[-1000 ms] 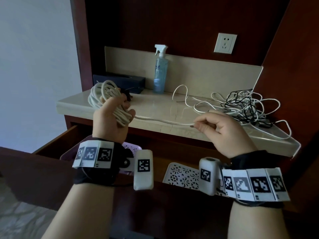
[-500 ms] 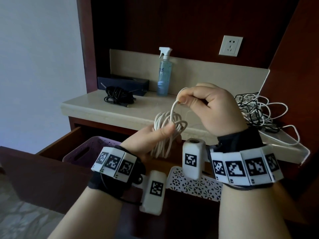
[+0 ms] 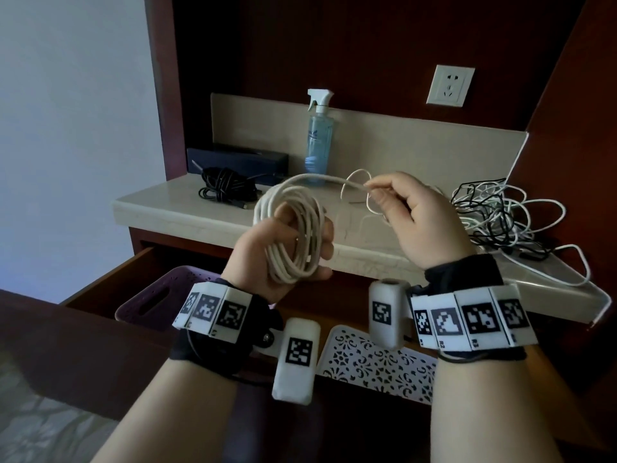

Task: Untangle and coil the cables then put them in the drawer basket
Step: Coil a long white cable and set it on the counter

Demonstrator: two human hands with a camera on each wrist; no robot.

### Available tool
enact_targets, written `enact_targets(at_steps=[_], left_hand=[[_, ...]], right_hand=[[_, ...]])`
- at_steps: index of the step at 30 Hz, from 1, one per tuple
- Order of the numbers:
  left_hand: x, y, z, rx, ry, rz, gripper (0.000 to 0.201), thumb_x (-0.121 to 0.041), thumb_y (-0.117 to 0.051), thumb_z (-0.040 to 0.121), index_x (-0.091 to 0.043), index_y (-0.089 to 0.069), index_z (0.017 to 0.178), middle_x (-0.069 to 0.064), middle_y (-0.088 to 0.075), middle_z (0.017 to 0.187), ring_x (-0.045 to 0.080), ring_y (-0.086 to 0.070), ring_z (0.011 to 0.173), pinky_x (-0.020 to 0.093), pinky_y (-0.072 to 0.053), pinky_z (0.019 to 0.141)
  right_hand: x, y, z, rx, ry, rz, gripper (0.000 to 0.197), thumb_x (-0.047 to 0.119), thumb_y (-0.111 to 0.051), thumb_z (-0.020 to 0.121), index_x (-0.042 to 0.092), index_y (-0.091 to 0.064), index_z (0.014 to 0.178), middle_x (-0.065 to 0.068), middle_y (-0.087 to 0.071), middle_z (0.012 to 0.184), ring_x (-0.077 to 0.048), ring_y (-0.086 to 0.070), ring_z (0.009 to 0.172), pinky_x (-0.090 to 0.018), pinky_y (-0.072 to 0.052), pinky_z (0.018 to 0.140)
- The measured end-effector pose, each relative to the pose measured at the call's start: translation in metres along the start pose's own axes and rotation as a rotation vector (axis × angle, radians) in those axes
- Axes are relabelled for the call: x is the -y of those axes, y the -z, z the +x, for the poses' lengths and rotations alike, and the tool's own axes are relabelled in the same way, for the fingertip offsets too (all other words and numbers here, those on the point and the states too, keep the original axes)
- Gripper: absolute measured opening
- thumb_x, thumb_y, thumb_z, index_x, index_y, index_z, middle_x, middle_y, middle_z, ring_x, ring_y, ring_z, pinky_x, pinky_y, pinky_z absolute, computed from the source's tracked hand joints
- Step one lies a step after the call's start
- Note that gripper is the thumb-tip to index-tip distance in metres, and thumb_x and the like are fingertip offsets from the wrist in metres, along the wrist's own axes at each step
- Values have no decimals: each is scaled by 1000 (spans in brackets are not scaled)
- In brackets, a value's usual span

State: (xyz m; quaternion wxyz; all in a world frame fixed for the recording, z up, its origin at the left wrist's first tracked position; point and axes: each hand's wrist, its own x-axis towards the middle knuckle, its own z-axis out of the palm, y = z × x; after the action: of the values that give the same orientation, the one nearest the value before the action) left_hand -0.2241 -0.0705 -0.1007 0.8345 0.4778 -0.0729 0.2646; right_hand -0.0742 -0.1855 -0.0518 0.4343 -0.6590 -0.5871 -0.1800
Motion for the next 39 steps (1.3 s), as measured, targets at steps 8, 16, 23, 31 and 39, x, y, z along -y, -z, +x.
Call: enact_targets(at_steps=[8,16,23,31,39], left_hand=[[3,-2,9,-141,-62,-37,28,-13,-48,64,-11,-53,92,5,-57,75,14,-51,60,20,-38,45],[0,3,13,-79,-102,-3,36,-12,-56,53,-7,-50,89,3,-53,77,12,-53,60,21,-42,46],[-2,7,15,-176,-202,-123,34,-7,-52,54,-9,-49,88,11,-64,103,12,-51,59,20,-42,48],[0,8,14,-301,-245,-125,18,-9,-41,66,-10,-56,77,3,-65,72,15,-62,75,38,-46,85],[-8,8,12,-259,-361,-242,27,-7,-49,58,-10,-46,85,5,-51,75,16,-52,62,32,-52,68]], right_hand=[[12,-22,-13,-6,78,-17,31,29,-46,89,20,-69,108,5,-70,100,-10,-61,89,-23,-45,74],[7,-30,-16,40,-39,-57,20,27,-50,94,21,-70,94,8,-66,77,-11,-58,70,-28,-44,62],[8,-28,-19,182,-154,-83,24,33,-48,94,20,-64,81,-1,-57,64,-17,-51,60,-30,-36,60],[5,-33,-25,354,-270,-34,23,37,-48,92,30,-63,75,1,-55,63,-19,-54,65,-29,-40,63],[-10,-17,-33,354,-340,-77,27,41,-49,92,25,-63,75,6,-47,54,-10,-44,52,-19,-31,51]])
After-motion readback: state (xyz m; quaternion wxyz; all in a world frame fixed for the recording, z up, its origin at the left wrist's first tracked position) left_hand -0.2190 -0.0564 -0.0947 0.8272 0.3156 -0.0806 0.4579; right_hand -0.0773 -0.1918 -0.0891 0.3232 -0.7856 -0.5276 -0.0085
